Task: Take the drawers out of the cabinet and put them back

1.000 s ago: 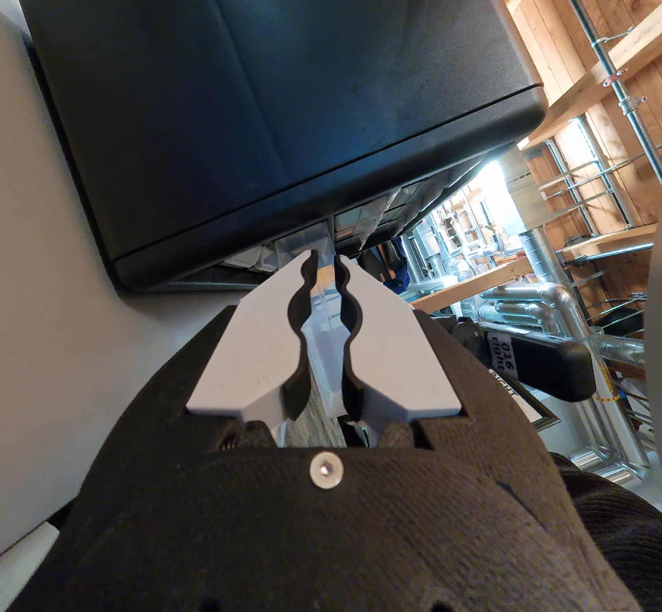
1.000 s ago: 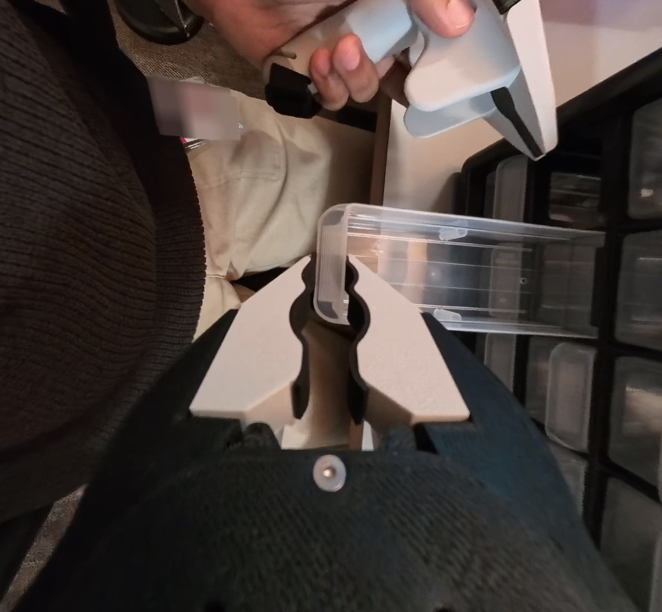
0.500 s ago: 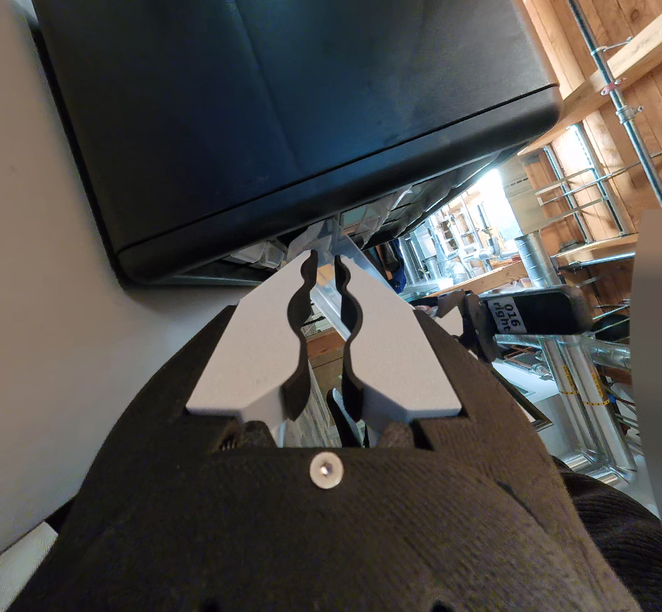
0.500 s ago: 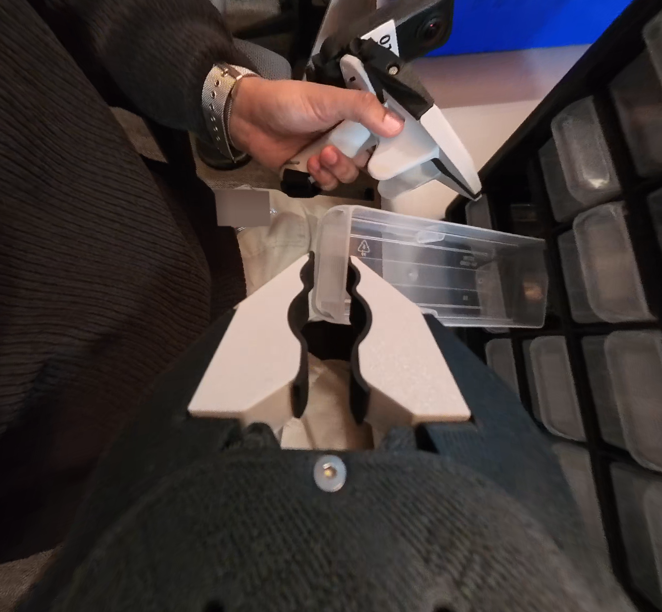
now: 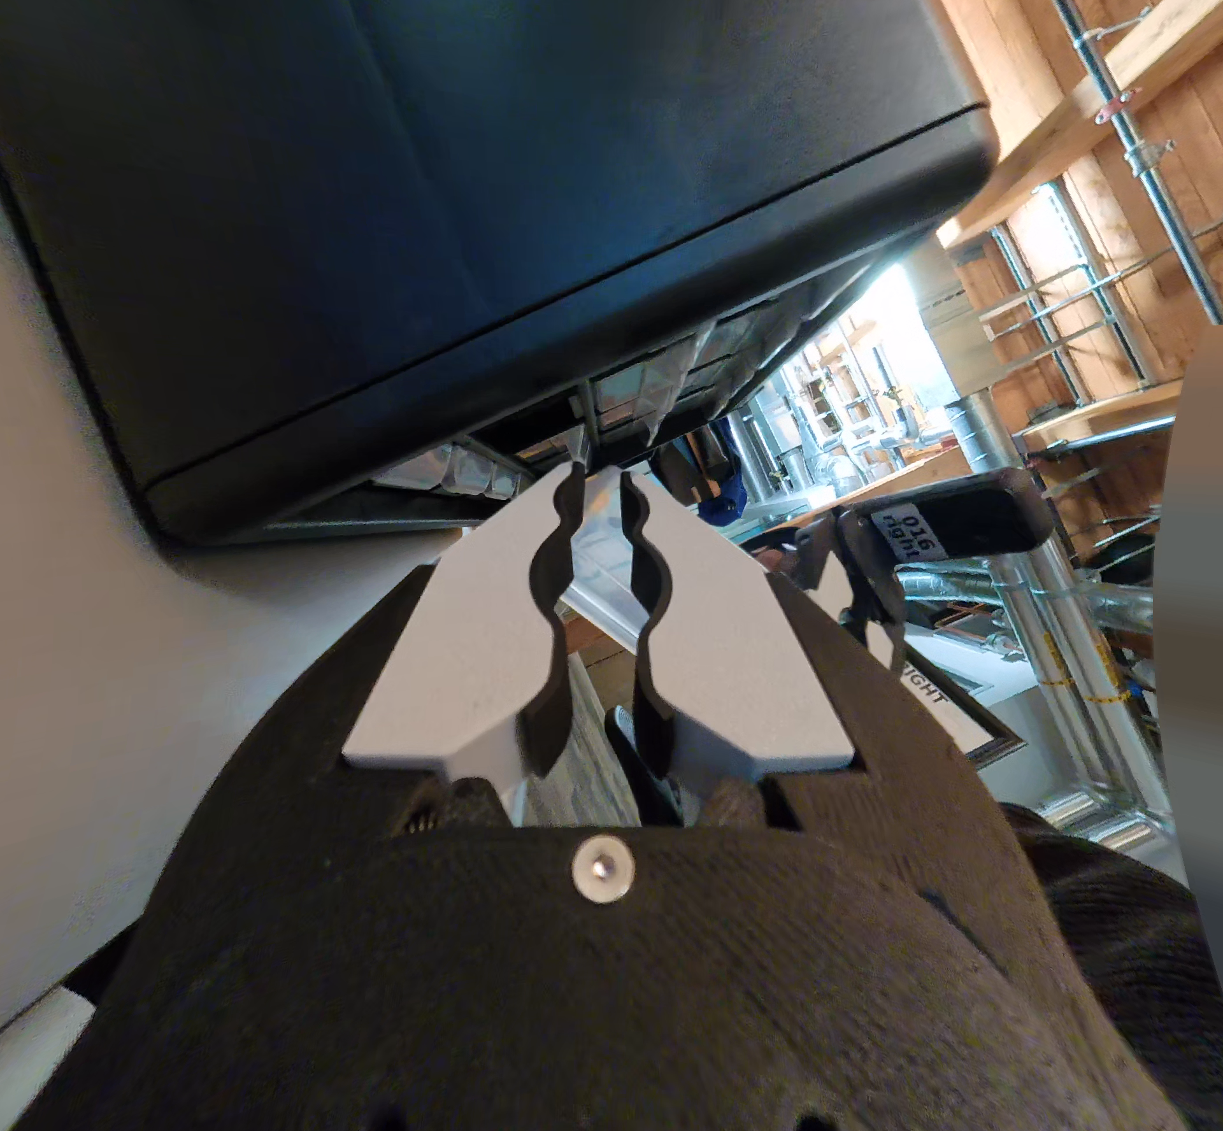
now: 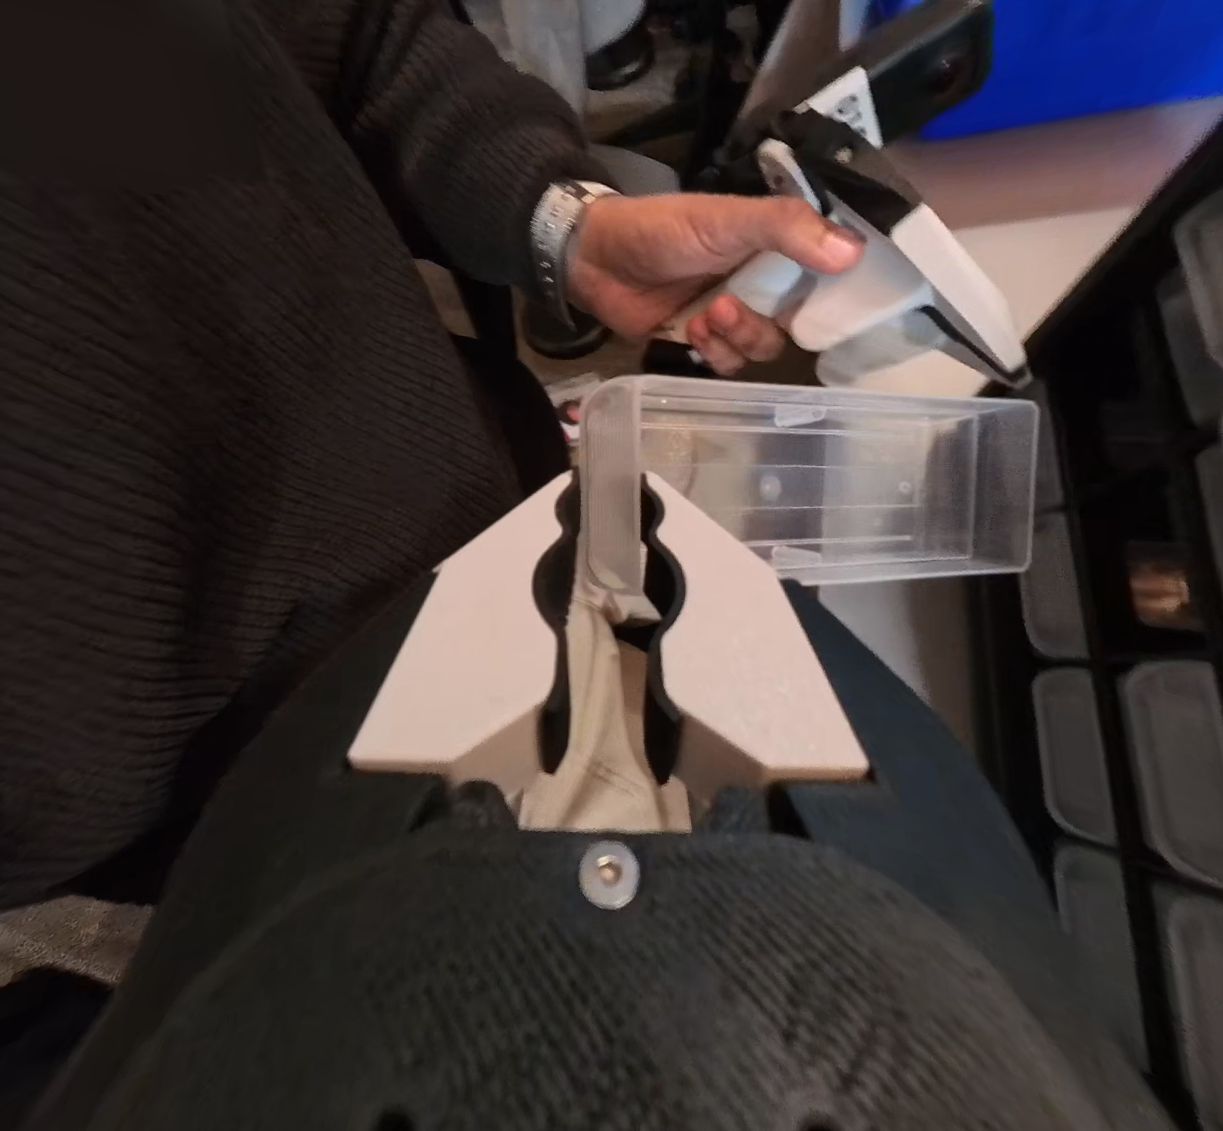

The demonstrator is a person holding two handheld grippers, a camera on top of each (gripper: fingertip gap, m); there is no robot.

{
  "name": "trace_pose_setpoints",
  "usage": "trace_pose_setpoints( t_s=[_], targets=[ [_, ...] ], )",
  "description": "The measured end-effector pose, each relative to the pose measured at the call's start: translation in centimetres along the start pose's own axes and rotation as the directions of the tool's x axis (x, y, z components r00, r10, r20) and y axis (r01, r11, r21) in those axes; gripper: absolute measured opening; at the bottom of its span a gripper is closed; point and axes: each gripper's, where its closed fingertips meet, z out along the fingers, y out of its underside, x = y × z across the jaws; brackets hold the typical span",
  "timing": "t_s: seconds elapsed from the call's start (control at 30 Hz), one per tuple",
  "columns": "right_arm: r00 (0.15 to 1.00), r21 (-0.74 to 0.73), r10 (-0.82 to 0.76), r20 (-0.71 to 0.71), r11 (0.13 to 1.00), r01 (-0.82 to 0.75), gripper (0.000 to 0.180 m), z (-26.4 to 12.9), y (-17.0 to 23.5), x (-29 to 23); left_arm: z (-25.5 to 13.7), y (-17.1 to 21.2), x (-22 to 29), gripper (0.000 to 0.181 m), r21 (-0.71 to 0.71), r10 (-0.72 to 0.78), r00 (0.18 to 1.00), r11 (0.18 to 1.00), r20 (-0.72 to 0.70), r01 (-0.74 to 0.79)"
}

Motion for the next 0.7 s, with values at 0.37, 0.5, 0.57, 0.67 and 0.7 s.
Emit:
trace_pose_setpoints(
  t_s=[0.37,0.5,0.57,0.67,0.7],
  targets=[
    [0.986,0.280,-0.111,-0.123,0.949,0.142,0.015,-12.2,-4.9,-3.0,0.9,1.4,3.0,0.009,-0.075,0.271,0.962,0.959,-0.036,-0.273],
    [0.933,0.407,-0.056,-0.355,0.890,0.208,0.015,-19.2,-5.6,-1.3,1.4,2.7,3.7,0.008,-0.128,0.366,0.929,0.921,-0.047,-0.369],
    [0.839,0.386,0.034,-0.543,0.898,0.213,0.015,-22.6,-4.0,1.6,1.6,3.2,3.8,0.008,-0.143,0.378,0.924,0.913,-0.050,-0.381],
    [0.579,0.270,0.212,-0.787,0.963,0.016,0.013,-27.2,3.0,8.3,1.7,3.6,3.5,0.009,-0.143,0.322,0.945,0.934,-0.056,-0.327],
    [0.490,0.247,0.257,-0.833,0.965,-0.086,0.013,-28.2,6.1,10.4,1.8,3.7,3.4,0.010,-0.143,0.290,0.955,0.944,-0.064,-0.296]
  ],
)
